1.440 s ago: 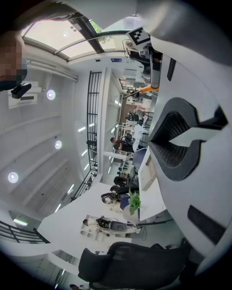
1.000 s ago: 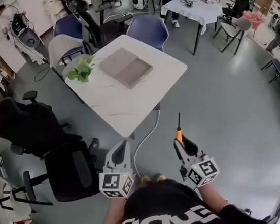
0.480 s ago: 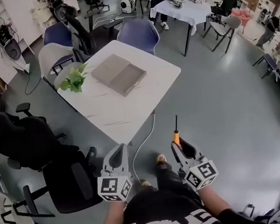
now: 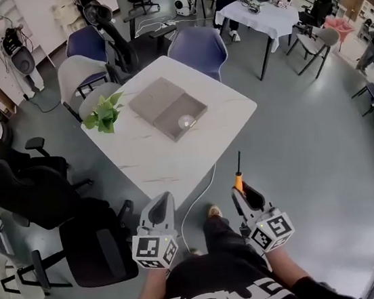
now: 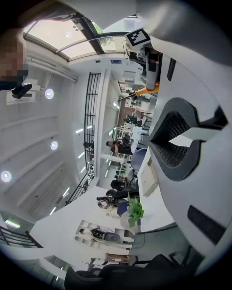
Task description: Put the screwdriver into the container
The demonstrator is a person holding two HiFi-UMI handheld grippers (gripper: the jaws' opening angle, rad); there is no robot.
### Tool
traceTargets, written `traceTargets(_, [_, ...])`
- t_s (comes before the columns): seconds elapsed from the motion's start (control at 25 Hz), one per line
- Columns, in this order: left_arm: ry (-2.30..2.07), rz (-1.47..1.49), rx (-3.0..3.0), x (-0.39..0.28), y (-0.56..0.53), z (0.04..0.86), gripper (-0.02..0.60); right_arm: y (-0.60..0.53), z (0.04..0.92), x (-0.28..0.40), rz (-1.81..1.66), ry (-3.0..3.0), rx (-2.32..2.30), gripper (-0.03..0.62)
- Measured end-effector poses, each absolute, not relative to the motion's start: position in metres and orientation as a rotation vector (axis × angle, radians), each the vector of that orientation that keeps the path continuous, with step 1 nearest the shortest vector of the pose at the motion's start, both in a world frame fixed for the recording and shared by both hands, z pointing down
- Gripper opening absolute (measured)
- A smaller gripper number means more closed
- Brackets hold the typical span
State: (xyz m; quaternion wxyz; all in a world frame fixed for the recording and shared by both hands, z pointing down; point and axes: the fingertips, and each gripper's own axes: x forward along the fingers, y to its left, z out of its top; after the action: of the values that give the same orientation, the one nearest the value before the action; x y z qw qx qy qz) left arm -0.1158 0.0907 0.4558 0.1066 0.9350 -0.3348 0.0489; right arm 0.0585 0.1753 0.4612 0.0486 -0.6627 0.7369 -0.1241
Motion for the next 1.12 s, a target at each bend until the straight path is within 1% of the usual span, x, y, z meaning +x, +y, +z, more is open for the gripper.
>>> traceTargets(0.44, [-1.102, 0.112, 2.716, -0.059, -0.014, 0.438, 0.014, 0.056, 0.446, 0.117, -0.362, 2.367, -1.910, 0.104])
traceTargets(0.72, [-1.182, 0.105, 2.678, -0.025, -0.060, 0.445, 0.012, -0.005, 0.446, 0.152, -0.346, 2.460, -1.823, 0.104])
traceTargets(1.12, [-1.222, 0.125, 2.650, -0.002, -0.092, 0.443, 0.014, -0.047, 0.455, 0.168, -0.395, 2.540, -1.748, 0.104])
